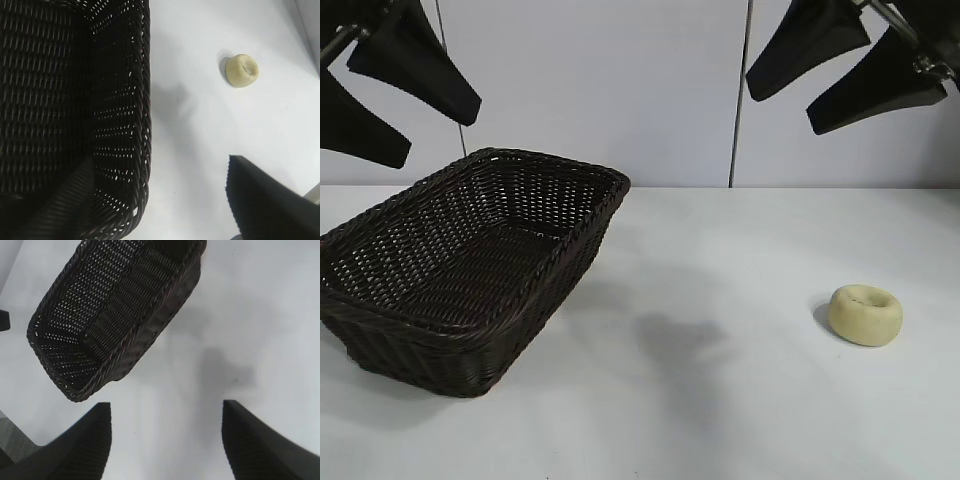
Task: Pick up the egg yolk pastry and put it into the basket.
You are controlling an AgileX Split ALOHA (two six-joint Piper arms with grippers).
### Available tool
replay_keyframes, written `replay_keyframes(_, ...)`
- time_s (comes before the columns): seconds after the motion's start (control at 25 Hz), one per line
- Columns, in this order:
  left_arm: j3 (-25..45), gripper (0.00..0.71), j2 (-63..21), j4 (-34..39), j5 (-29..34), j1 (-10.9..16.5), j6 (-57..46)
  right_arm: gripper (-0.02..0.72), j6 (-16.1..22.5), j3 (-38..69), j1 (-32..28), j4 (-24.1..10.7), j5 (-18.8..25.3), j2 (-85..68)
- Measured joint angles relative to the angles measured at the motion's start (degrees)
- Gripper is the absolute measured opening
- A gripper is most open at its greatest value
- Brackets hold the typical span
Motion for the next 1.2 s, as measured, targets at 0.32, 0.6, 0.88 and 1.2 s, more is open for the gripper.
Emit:
replay_keyframes(0.32, 0.0, 0.535, 0.0, -0.05, 0.0, 0.0, 0.0, 0.465, 0.0, 0.0, 0.0, 0.0, 0.0, 0.0)
replay_keyframes(0.6, 0.0, 0.535, 0.0, -0.05, 0.0, 0.0, 0.0, 0.465, 0.0, 0.0, 0.0, 0.0, 0.0, 0.0)
replay_keyframes(0.88, 0.0, 0.535, 0.0, -0.09, 0.0, 0.0, 0.05, 0.465, 0.05, 0.0, 0.0, 0.0, 0.06, 0.0)
replay_keyframes(1.2, 0.0, 0.535, 0.0, -0.19, -0.71, 0.0, -2.39, 0.465, 0.05, 0.0, 0.0, 0.0, 0.06, 0.0)
